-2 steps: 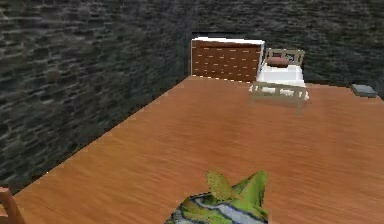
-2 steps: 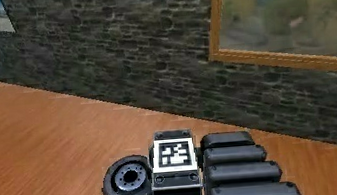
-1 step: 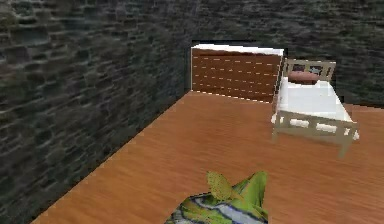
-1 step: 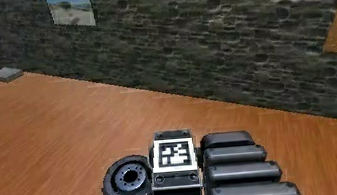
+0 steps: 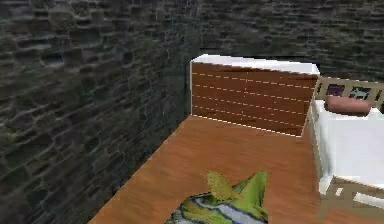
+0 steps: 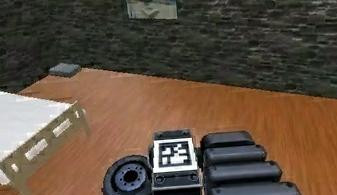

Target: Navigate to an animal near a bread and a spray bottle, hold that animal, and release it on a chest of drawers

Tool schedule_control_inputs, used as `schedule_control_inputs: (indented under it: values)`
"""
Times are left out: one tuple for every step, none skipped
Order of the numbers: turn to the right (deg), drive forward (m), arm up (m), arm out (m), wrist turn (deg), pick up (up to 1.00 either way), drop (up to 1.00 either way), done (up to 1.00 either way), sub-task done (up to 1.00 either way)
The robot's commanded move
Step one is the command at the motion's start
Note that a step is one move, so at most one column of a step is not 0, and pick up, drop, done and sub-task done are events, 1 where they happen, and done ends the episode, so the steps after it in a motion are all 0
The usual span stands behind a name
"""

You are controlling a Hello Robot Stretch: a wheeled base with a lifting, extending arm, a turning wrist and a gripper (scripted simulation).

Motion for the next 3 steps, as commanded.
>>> schedule_control_inputs:
  values:
    - [0.0, 1.0, 0.0, 0.0, 0.0, 0.0, 0.0, 0.0, 0.0]
    - [18.0, 0.0, 0.0, 0.0, 0.0, 0.0, 0.0, 0.0, 0.0]
    - [0.0, 0.05, 0.0, 0.0, 0.0, 0.0, 0.0, 0.0, 0.0]
